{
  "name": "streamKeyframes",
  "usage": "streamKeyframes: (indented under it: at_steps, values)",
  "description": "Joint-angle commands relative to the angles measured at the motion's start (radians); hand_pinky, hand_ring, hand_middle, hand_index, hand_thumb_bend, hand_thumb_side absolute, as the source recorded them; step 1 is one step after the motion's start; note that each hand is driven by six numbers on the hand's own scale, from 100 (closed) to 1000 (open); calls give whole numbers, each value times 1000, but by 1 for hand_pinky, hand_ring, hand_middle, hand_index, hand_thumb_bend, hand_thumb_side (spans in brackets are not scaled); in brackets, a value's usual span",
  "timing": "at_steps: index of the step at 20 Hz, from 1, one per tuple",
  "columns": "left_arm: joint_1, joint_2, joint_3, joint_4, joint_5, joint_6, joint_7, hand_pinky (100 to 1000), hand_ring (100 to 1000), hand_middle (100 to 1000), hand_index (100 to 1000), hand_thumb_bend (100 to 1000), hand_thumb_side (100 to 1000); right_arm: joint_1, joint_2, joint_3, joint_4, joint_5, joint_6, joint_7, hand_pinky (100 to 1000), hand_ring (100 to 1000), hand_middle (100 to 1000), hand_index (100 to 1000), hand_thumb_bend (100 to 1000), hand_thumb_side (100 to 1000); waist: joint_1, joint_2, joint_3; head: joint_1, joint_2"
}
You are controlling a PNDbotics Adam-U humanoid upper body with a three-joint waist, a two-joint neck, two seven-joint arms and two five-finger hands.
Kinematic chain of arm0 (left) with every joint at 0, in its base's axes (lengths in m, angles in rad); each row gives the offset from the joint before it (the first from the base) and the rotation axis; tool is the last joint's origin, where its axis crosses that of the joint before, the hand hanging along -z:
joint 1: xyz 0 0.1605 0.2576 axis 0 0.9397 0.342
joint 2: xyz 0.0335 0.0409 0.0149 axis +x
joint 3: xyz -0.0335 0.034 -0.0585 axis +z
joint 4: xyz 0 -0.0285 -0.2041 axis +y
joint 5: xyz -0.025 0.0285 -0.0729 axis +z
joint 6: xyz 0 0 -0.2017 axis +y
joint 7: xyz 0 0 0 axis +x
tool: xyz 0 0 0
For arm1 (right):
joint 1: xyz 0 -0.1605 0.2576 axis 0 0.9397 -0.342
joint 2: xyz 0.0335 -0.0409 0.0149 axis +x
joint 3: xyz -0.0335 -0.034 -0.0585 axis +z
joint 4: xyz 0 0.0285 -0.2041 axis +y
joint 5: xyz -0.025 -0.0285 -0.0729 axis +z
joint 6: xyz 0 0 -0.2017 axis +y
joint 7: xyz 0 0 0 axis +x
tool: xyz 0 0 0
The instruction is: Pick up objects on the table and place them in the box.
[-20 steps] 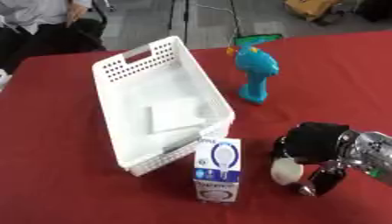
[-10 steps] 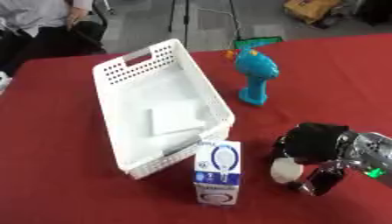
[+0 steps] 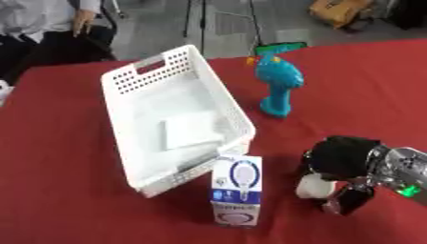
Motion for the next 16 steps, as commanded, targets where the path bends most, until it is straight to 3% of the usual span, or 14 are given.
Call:
streamKeyframes:
  at_steps: [1, 16]
  values:
    - [-13, 8, 1, -15, 1, -2, -2, 679, 733, 711, 778, 100, 1000, -6, -36, -12, -25, -18, 7, -5, 100, 354, 483, 580, 245, 490, 3, -2, -2, 3, -9]
    - [-13, 15, 1, -15, -4, -2, -3, 681, 733, 713, 779, 100, 995, -7, -77, -27, -72, -55, 31, -9, 100, 354, 448, 532, 186, 487, -6, -15, -12, 11, -14]
